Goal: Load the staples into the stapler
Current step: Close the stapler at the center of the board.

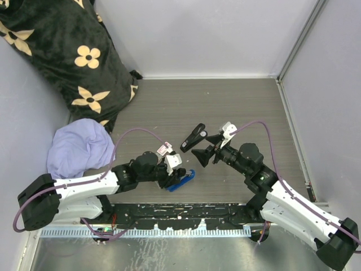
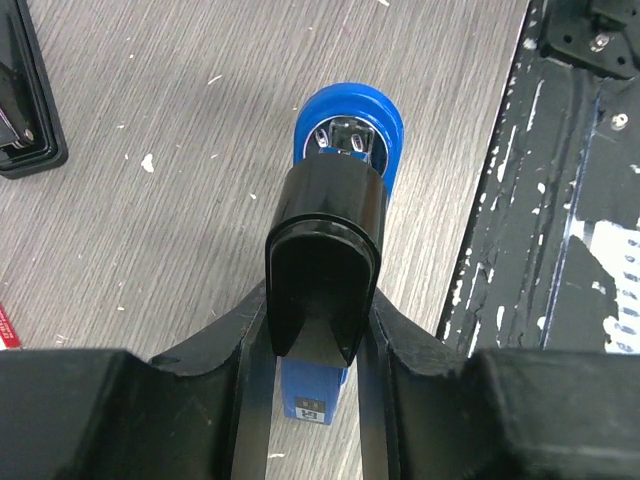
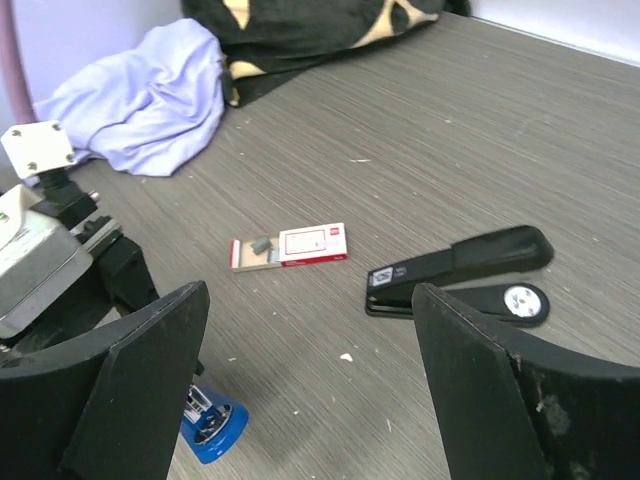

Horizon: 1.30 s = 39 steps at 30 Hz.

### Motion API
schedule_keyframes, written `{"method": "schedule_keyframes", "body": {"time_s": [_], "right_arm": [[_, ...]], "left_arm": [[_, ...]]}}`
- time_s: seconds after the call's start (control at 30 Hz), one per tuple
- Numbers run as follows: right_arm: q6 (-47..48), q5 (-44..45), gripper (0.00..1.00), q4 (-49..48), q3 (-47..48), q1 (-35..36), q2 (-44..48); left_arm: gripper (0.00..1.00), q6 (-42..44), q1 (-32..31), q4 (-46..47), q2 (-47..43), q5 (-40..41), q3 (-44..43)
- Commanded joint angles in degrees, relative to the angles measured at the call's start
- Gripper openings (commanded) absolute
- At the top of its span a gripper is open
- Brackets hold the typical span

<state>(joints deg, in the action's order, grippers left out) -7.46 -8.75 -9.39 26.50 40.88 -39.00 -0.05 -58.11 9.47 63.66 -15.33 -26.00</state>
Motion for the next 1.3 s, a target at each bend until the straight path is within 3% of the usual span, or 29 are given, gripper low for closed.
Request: {"method": "schedule_keyframes", "body": {"time_s": [0.0, 0.37, 0.63, 0.77, 0.9, 1.0, 1.27], "right_arm": [[-0.1, 7.0, 0.89, 3.2, 0.1, -0.2, 2.6], [-17.7, 27.1, 0.93, 15.9, 0.9, -0.1, -2.1], [-39.5, 16.4, 0.92, 19.4, -4.2, -0.3, -1.7], [-51.1, 9.2, 0.93, 11.3, -14.1, -0.2, 4.6], [-55.9, 5.2, 0.93, 7.4, -19.1, -0.2, 8.0], [-54.7, 6.2, 0.93, 10.9, -18.3, -0.2, 9.2], [-50.7, 7.7, 0.93, 13.5, -15.5, -0.2, 7.4]], "left_arm": [[0.00, 2.9, -1.8, -6.4, 1.5, 4.6, -6.3], [0.01, 4.4, -4.8, -29.5, 15.6, 6.1, -24.3], [0.00, 6.6, -8.6, -37.9, 23.9, 11.6, -32.4], [0.01, 6.9, -8.8, -36.8, 24.0, 11.0, -32.0], [0.07, 7.4, -8.9, -40.4, 26.6, 10.5, -34.6], [0.22, 8.1, -9.5, -41.6, 27.8, 11.3, -35.5], [0.51, 7.7, -9.8, -33.4, 22.2, 11.0, -30.6]]}}
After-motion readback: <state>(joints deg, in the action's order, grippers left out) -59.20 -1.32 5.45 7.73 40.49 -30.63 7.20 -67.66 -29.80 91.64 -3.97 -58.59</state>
